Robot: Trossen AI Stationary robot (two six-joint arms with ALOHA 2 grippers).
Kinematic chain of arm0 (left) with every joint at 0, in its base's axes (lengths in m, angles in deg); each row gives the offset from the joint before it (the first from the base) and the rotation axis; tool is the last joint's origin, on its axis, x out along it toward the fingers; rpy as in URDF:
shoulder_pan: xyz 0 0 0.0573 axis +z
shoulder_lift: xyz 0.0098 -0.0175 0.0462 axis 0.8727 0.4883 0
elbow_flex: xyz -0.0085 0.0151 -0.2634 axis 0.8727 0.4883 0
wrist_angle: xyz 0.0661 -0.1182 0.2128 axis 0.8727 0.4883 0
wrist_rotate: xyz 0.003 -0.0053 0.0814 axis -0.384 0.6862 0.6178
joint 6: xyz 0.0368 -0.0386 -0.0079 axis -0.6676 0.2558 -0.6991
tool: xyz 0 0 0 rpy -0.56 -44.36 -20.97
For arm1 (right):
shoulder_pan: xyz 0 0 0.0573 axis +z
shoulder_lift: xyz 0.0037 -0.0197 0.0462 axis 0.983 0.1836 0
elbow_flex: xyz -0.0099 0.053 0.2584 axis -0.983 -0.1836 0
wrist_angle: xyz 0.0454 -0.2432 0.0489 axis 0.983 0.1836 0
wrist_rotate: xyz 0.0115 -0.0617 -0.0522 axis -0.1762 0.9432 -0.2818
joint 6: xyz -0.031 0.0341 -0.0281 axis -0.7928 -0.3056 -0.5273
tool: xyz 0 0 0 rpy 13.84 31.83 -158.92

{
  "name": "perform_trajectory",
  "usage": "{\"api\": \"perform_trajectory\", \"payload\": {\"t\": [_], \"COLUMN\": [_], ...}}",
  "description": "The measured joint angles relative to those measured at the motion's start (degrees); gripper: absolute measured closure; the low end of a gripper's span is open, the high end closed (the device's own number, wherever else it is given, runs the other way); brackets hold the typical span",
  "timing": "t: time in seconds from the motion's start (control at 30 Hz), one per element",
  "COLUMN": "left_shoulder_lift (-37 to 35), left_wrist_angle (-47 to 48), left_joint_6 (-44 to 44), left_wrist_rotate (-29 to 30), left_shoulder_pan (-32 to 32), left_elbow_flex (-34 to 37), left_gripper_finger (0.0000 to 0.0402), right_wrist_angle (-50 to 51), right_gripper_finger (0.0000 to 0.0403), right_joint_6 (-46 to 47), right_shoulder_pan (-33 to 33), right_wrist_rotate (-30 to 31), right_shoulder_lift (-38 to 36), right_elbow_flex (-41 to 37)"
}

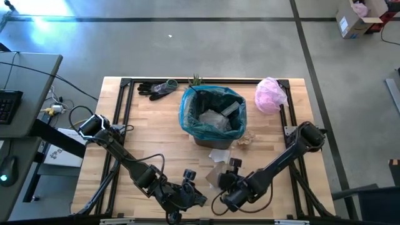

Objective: Place trash/remove bag and relplace
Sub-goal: Put the transparent plastic into the trash bin

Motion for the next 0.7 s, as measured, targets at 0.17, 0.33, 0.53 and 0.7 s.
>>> {"api": "perform_trajectory", "payload": {"t": [0.17, 0.33, 0.53, 0.7], "left_shoulder_lift": [0.0, 0.5, 1.4, 1.7], "left_wrist_angle": [0.0, 0.1, 0.8, 1.4], "left_joint_6": [0.0, 0.6, 2.0, 3.2], "left_wrist_rotate": [0.2, 0.2, 2.3, 4.6], "left_shoulder_pan": [0.0, -0.2, -0.2, -0.2], "left_elbow_flex": [0.0, 0.0, 0.0, 0.0], "left_gripper_finger": [0.026, 0.026, 0.026, 0.026], "right_wrist_angle": [7.1, 14.4, 25.4, 33.7], "right_gripper_finger": [0.0402, 0.0403, 0.0403, 0.0403], "right_joint_6": [-1.9, -6.0, -15.3, -22.2], "right_shoulder_pan": [0.2, -0.1, -3.4, -8.1], "right_wrist_rotate": [3.5, 7.9, 13.7, 16.6], "right_shoulder_lift": [0.0, 0.0, -0.1, -0.2], "right_elbow_flex": [7.2, 15.7, 28.1, 40.2]}}
